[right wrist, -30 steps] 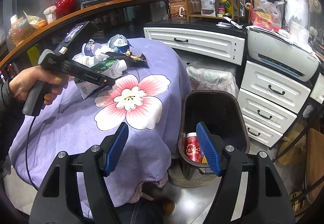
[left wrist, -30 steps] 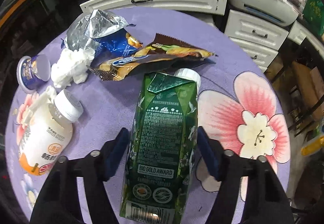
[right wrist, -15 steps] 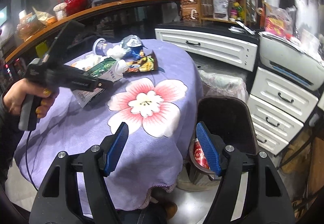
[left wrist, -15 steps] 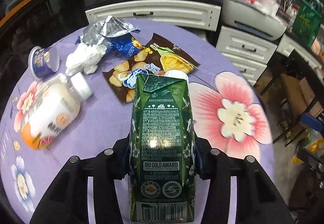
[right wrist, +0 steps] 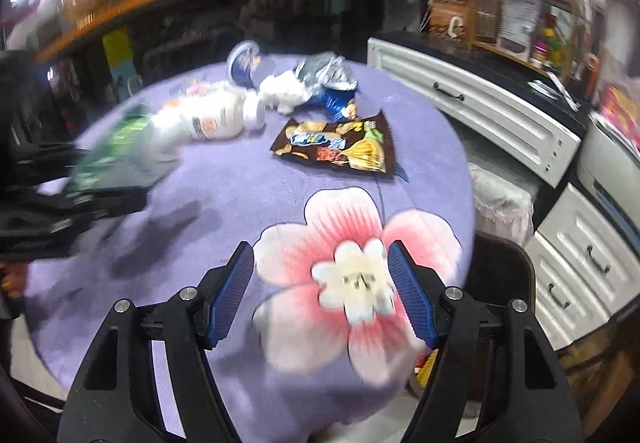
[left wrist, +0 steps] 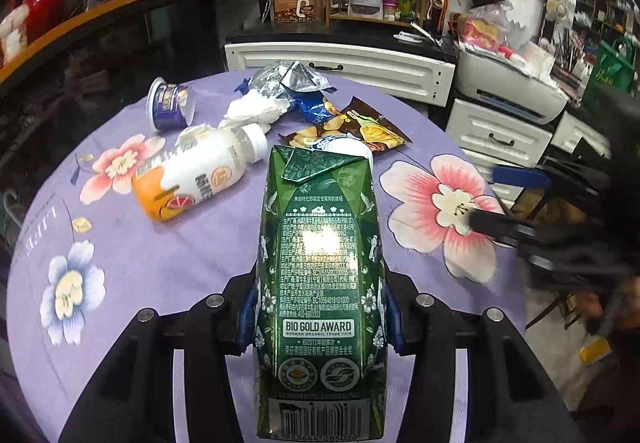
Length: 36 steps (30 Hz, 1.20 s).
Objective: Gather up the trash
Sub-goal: 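Grasp the green drink carton with the left tool, then grasp the brown chip bag with the right tool while the left tool holds the carton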
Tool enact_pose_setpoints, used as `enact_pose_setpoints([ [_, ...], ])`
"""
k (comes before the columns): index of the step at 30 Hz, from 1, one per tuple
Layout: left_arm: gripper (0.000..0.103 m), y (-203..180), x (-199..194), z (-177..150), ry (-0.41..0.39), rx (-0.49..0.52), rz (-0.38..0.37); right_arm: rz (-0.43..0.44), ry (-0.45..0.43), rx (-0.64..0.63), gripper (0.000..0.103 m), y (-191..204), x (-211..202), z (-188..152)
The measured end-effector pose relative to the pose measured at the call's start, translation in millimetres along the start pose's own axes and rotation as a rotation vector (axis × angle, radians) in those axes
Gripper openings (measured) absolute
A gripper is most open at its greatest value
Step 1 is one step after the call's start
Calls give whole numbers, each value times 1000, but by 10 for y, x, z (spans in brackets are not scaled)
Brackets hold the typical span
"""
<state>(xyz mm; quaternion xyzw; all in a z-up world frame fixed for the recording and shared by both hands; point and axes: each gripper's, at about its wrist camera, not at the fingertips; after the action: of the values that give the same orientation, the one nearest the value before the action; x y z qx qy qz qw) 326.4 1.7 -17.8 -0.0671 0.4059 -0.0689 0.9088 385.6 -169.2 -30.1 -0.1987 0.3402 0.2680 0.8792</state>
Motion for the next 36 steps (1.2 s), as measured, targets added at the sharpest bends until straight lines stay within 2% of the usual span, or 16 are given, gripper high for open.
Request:
enact_pose_setpoints([
  [4, 48, 87, -61, -84, 3, -24, -13, -6, 58, -70, 69, 17, 295, 224],
  [9, 48, 135, -70, -126, 8, -42, -33, -27, 97, -89, 69, -50, 605, 415],
  [18, 48, 157, -33, -175, 25, -47, -71, -108, 153, -204, 57, -67, 1027, 638],
  [21, 48, 167, -39, -186, 24, -49, -80, -114, 162, -241, 41, -47, 1118, 660],
  [24, 48, 172, -40, -187, 26, -53, -88, -110, 154, -232, 15, -62, 1146, 663],
  [26, 48, 168, -34, -199, 28, -53, -92, -104, 150, -215, 6, -71, 1145, 655],
  [29, 48, 169, -27, -213, 30, -58, -99, -89, 120, -190, 1, -65, 1079, 634],
  [36, 48, 122, -30, -260, 35, -69, -110, -72, 47, -159, 1, -25, 768, 540],
])
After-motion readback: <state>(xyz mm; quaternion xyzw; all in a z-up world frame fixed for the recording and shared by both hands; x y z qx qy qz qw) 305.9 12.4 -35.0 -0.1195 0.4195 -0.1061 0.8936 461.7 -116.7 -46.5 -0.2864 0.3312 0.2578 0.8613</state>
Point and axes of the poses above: each gripper's, at about its wrist camera, not at the fingertips, and x roughly the way its jaws point, y to its left, z to its top, and after that the axes turned 15 degrees about -x, right-handed
